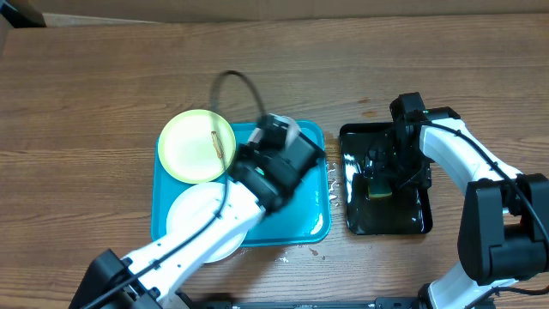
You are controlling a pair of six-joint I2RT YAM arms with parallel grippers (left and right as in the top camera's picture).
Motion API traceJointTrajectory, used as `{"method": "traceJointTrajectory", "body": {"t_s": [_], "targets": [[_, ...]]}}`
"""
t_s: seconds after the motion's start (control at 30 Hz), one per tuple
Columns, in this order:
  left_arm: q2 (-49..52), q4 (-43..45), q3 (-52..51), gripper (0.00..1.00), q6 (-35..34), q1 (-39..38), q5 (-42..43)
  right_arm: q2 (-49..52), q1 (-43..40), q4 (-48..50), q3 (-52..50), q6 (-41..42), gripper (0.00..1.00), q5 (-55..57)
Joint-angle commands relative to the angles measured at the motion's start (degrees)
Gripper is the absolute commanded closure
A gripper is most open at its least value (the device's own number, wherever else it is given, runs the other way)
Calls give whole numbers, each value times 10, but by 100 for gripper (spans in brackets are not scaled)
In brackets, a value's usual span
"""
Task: Clean dirty plates on tray and stack at the side
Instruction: 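Lift the white plate off the blue tray with the left gripper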
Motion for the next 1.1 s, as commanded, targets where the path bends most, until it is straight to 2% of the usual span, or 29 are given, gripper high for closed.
{"method": "traceJointTrajectory", "body": {"t_s": [0.0,0.2,0.77,0.93,1.07], "targets": [[-17,2,12,96,18,-74,-216,5,-2,1,11,-2,0,1],[-16,1,12,96,42,-151,-331,5,-2,4,11,-2,0,1],[-16,32,12,96,51,-157,-334,5,-2,133,11,-2,0,1],[-16,46,12,96,46,-155,-294,5,-2,144,11,-2,0,1],[-18,66,12,96,40,-124,-184,5,-2,144,11,-2,0,1]]}}
